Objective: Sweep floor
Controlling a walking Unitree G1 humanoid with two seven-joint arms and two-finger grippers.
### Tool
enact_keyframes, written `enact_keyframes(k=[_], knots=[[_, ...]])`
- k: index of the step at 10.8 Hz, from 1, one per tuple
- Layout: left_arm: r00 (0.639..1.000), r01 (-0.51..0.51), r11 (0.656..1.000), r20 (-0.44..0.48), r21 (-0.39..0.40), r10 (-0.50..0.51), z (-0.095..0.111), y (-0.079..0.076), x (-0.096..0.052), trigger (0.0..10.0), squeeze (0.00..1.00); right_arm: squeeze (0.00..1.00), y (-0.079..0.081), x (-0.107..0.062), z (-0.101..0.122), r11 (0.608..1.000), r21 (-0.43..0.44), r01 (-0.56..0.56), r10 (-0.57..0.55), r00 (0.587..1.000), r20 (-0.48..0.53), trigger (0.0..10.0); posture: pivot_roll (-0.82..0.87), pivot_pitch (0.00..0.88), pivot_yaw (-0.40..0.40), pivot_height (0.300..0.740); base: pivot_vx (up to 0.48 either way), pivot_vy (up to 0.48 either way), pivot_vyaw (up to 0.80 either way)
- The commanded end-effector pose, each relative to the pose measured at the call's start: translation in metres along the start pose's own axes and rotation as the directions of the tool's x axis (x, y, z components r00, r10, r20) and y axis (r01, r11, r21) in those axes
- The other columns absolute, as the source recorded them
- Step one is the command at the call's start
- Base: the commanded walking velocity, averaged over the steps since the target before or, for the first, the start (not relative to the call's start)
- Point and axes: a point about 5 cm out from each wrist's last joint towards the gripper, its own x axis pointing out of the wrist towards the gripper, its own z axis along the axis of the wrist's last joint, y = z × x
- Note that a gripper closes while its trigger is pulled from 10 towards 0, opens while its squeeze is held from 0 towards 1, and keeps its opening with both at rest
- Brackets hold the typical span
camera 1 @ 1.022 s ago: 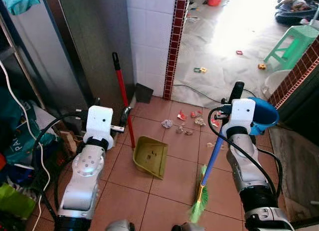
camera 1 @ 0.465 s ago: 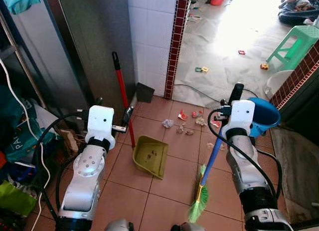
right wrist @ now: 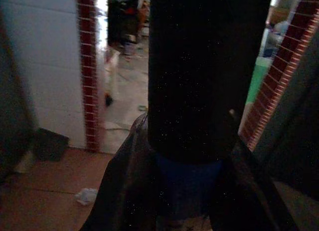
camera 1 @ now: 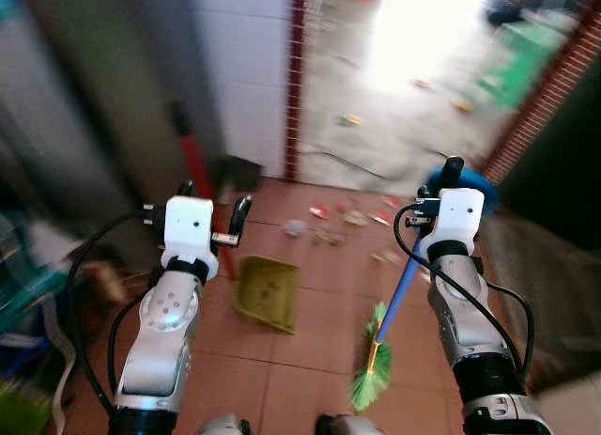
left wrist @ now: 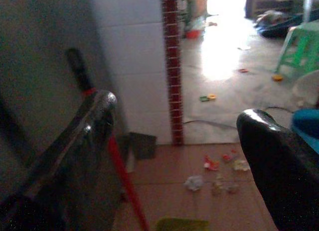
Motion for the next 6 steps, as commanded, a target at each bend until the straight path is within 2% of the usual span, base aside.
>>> enact_keyframes(k=[1,2,5,6], knots=[[1.000,0.011,1.000,0.023,-0.006,-0.011,0.0078,-0.0014,0.0006,10.0,0.00,0.00,-0.0036,-0.0004,0.0019,1.000,-0.013,0.003,-0.003,1.000,0.005,10.0,0.09,0.036,-0.038,0.740,0.000,0.000,-0.69],[0.999,0.026,1.000,0.026,-0.014,-0.025,0.0080,-0.0020,-0.0003,10.0,0.00,0.00,-0.0037,-0.0011,0.0021,1.000,-0.016,0.000,0.000,1.000,0.004,10.0,0.08,0.034,-0.035,0.740,0.000,0.000,-0.66],[0.998,0.059,0.998,0.025,-0.016,-0.059,0.0107,-0.0008,0.0028,10.0,0.00,0.00,0.0004,-0.0035,0.0010,1.000,-0.008,0.002,-0.002,1.000,0.003,10.0,0.08,0.033,-0.016,0.740,0.291,0.000,-0.66],[0.997,0.066,0.998,0.030,-0.019,-0.065,0.0126,-0.0011,0.0047,10.0,0.00,0.00,0.0010,-0.0038,0.0011,1.000,-0.005,0.001,-0.001,1.000,0.005,10.0,0.08,0.036,-0.015,0.740,0.304,0.292,-0.66]])
